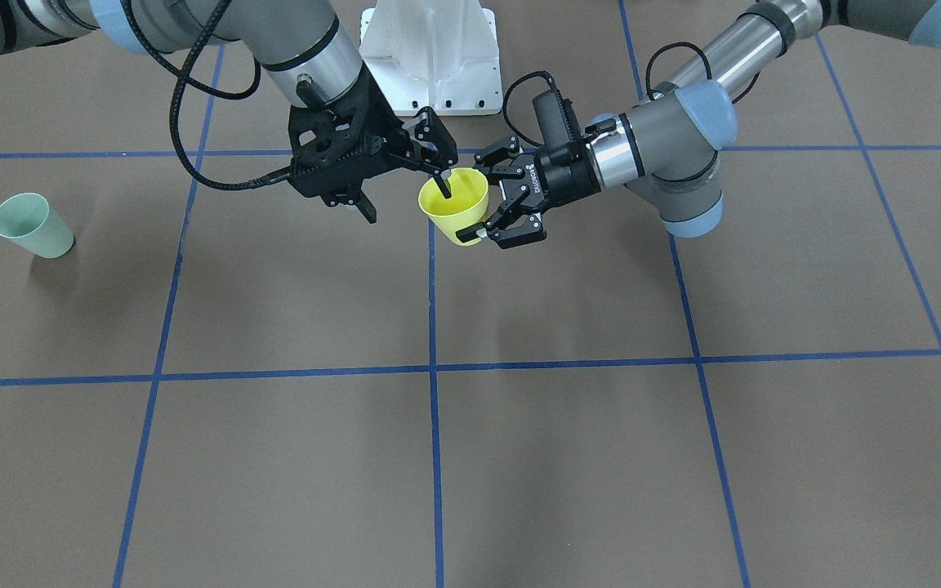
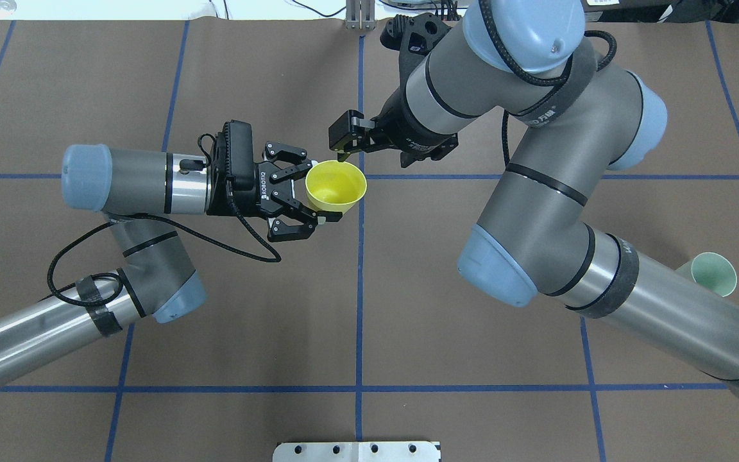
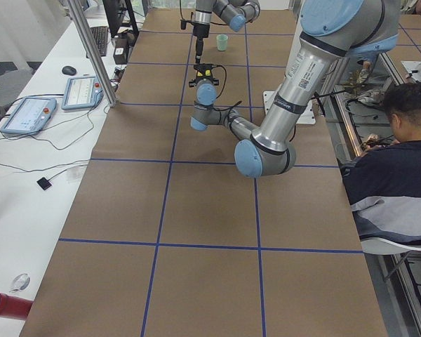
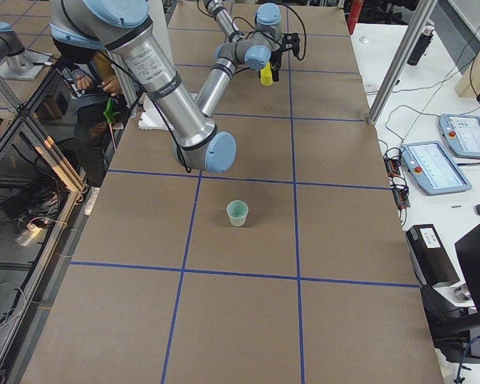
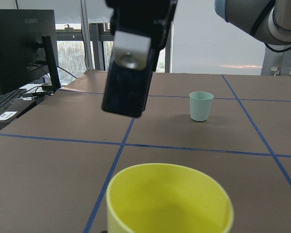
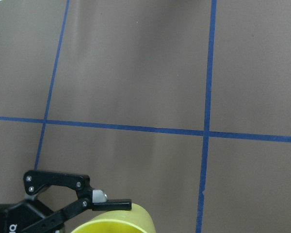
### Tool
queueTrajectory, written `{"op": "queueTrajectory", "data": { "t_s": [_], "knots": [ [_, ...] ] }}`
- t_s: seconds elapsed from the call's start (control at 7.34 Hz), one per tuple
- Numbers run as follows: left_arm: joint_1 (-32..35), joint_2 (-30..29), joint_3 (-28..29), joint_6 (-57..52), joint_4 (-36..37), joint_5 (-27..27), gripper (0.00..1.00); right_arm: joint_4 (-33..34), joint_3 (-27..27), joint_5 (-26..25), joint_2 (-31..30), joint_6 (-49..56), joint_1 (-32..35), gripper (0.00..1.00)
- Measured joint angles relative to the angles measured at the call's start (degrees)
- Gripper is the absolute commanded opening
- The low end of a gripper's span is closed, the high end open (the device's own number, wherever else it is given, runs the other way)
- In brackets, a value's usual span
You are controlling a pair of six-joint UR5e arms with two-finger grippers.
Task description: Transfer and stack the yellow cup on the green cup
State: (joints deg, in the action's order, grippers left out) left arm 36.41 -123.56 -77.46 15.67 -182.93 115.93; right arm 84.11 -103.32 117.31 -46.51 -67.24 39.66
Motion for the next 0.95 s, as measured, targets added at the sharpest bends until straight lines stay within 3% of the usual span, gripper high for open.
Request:
{"op": "queueTrajectory", "data": {
  "t_s": [0.95],
  "knots": [
    [-0.2,0.02,0.02,1.09,-0.93,0.0,0.29,3.29,0.66,-0.16,0.16,0.22,-2.86,0.99]
  ]
}}
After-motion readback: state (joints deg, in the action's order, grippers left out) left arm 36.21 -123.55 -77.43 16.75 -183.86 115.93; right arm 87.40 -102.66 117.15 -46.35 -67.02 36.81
